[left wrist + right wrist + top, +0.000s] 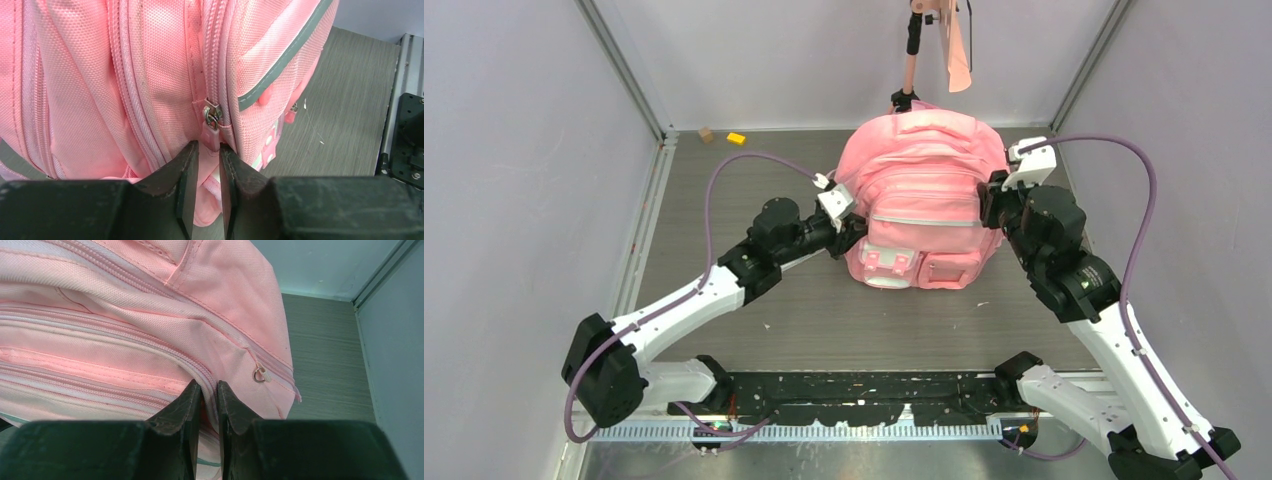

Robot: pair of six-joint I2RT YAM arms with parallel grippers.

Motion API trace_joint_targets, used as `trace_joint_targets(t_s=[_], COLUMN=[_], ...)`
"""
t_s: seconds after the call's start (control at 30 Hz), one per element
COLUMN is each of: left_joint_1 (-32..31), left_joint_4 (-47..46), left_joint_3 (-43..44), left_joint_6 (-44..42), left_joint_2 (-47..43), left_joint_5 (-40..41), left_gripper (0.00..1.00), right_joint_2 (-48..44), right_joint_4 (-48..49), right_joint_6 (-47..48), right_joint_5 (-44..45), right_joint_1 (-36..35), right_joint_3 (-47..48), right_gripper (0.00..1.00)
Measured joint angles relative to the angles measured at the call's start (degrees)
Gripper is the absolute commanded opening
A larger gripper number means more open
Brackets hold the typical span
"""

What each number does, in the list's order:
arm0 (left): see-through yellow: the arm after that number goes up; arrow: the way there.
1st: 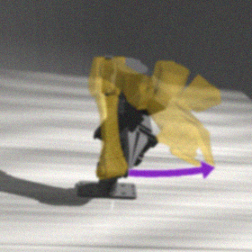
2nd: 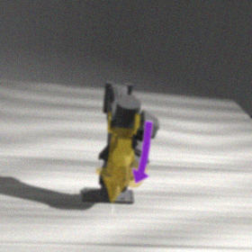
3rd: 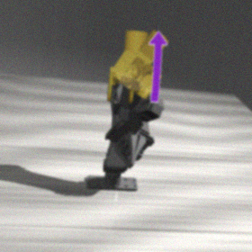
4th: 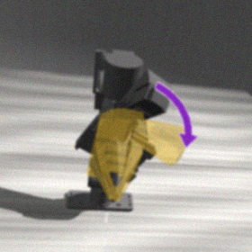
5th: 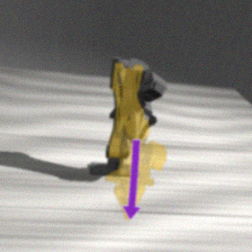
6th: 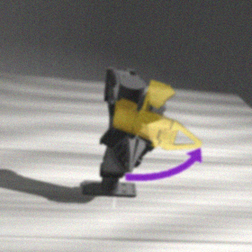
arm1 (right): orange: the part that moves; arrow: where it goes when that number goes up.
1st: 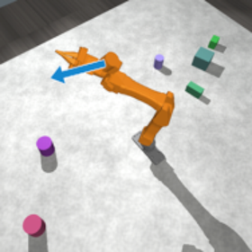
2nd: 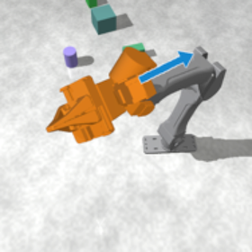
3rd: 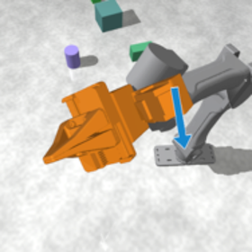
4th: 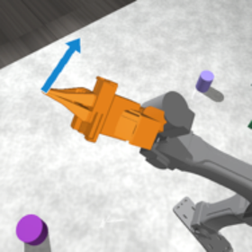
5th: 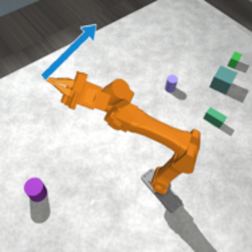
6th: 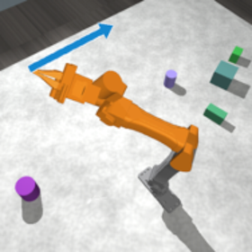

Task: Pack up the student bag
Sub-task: Unzip the student bag at the center of the board.

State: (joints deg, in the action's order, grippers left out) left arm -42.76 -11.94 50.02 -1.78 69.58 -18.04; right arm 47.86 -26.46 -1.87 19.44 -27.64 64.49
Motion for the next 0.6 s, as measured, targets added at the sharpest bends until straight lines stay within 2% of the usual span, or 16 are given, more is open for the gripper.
trace_joint_targets(t_s=[0.2,0.43,0.6], left_joint_1=[-1.8,-4.0,-5.8], left_joint_4=[-3.1,-5.7,-7.3], left_joint_3=[-1.2,-1.7,-2.2], left_joint_6=[0.0,-0.1,-0.5], left_joint_2=[0.0,0.5,0.6], left_joint_5=[4.0,7.9,11.0], left_gripper=[0.29,0.16,0.13], right_joint_2=[-0.7,-0.7,-0.8], right_joint_4=[0.0,0.0,-0.2], right_joint_6=[0.0,0.0,0.0], right_joint_5=[0.4,1.2,1.6], right_joint_1=[0.0,0.2,0.3], right_joint_3=[-0.4,-0.5,-0.5], right_gripper=[0.08,0.08,0.08])
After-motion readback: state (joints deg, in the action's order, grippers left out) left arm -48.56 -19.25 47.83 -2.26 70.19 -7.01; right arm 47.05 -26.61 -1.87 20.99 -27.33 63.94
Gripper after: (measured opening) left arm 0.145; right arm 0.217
